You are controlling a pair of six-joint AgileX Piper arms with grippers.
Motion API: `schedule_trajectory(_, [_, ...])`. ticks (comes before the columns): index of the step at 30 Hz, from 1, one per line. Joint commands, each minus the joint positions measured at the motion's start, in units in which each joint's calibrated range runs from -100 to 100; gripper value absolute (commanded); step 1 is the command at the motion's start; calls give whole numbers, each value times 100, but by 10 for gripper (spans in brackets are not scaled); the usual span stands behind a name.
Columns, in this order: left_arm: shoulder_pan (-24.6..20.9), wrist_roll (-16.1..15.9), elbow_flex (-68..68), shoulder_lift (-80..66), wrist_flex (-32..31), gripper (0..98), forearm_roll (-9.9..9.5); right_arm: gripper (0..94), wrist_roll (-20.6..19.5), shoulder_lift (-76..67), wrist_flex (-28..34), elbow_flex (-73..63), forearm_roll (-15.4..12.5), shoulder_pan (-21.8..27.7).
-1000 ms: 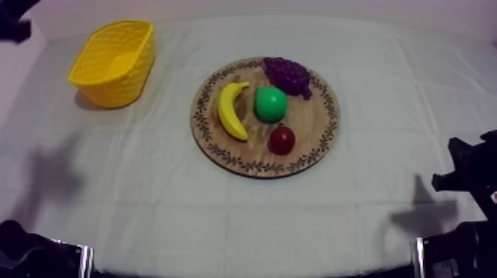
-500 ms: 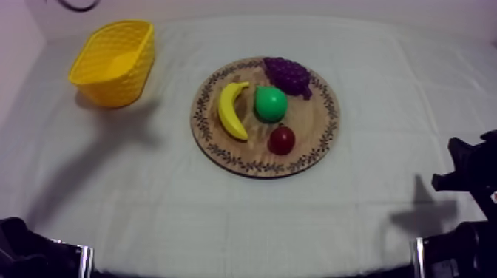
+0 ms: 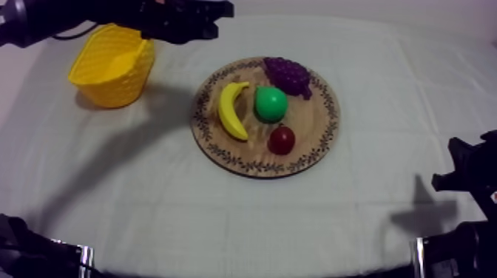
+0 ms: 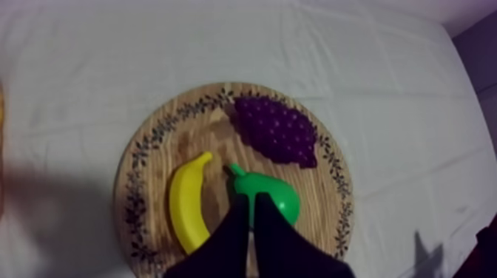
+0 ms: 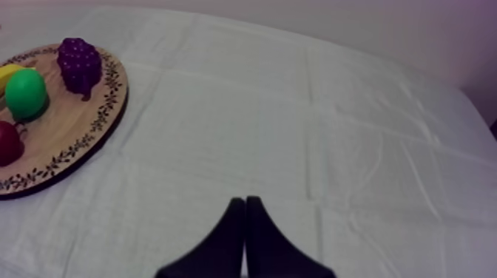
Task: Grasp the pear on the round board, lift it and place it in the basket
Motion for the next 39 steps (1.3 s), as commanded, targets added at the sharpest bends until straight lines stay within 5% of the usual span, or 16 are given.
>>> schedule_trajectory(1, [21,27,3,57,-48,94,16,3,2,-2,-2,4,0,-1])
schedule_trajectory(6, [82,57,19,98,-172,684,27,3,2,-2,-2,4,0,-1])
schedule_trajectory(9, [116,117,86,85,-226,821,21,3,2,-2,-2,4,0,-1])
schedule_trajectory(23, [465,551,-171,642,-121,901,13,3,2,-2,-2,4,0,-1])
schedule_trajectory(29, [534,668,-904,1448,447,859,57,3,2,-2,-2,4,0,-1])
schedule_trajectory(39, [545,662,-2346,2694,1927,833,391,3,2,-2,-2,4,0,-1])
